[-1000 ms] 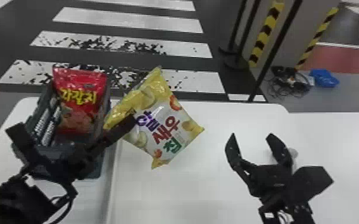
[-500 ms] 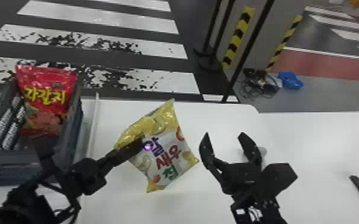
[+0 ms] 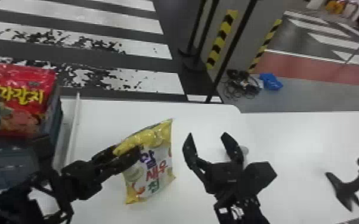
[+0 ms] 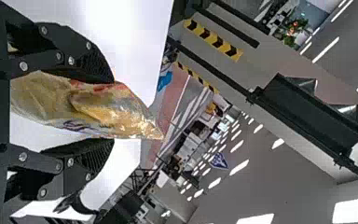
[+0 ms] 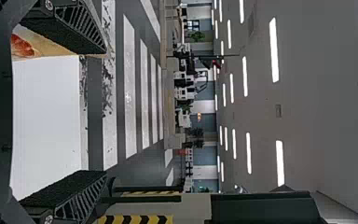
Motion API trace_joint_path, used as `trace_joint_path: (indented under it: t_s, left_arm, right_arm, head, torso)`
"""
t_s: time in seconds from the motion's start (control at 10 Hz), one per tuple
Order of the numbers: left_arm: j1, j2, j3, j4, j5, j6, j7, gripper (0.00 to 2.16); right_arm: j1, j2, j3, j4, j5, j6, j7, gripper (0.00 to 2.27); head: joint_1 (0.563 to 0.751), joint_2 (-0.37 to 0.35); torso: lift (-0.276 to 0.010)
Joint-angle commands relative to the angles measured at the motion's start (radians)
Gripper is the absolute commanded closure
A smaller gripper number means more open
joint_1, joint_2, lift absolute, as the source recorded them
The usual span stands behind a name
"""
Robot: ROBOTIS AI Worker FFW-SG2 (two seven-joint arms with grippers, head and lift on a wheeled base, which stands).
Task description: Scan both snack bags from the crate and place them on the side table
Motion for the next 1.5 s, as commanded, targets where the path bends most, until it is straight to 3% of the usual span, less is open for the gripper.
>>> trace_joint_path:
  t_s: [0.0, 0.3, 0.5, 0.9, 1.0, 1.1, 1.2, 1.4]
  left_arm:
    - [0.007, -0.003, 0.02, -0.035, -0.014, 0.003, 0.012, 0.03]
    - [0.026, 0.005, 0.072, -0.09, -0.034, 0.016, 0.061, 0.03]
    - [0.055, 0.014, 0.077, -0.188, -0.137, 0.016, 0.116, 0.03]
    - [0.191, 0.041, 0.106, -0.52, -0.34, 0.012, 0.14, 0.03]
    - [0.219, 0.043, 0.149, -0.547, -0.347, 0.006, 0.146, 0.03]
    - [0.254, 0.043, 0.194, -0.547, -0.344, -0.055, 0.16, 0.03]
    - [0.299, 0.043, 0.24, -0.547, -0.341, -0.178, 0.163, 0.03]
    - [0.369, 0.041, 0.364, -0.546, -0.255, -0.291, 0.156, 0.03]
  right_arm:
    - [0.0, 0.0, 0.003, -0.002, 0.0, 0.0, 0.0, 0.07]
    - [0.005, 0.0, 0.007, -0.005, 0.0, 0.0, 0.0, 0.07]
    - [0.008, -0.002, 0.007, -0.009, 0.0, 0.0, 0.012, 0.07]
    - [0.009, -0.002, 0.013, -0.012, 0.0, 0.0, 0.055, 0.05]
    - [0.009, -0.002, 0.015, -0.011, -0.002, 0.006, 0.075, 0.06]
    - [0.008, -0.002, 0.015, -0.011, -0.002, 0.028, 0.107, 0.06]
    - [0.0, -0.002, 0.018, -0.006, -0.002, 0.037, 0.12, 0.06]
    - [-0.012, 0.0, 0.035, 0.005, -0.004, 0.04, 0.152, 0.06]
  head:
    - [0.695, -0.336]
    - [0.695, -0.3]
    - [0.695, -0.264]
    - [0.695, -0.207]
    - [0.695, -0.186]
    - [0.695, -0.154]
    - [0.695, -0.137]
    - [0.695, -0.052]
  torso:
    - [-0.095]
    - [-0.095]
    - [-0.095]
    - [-0.095]
    - [-0.095]
    - [-0.095]
    - [-0.095]
    - [-0.095]
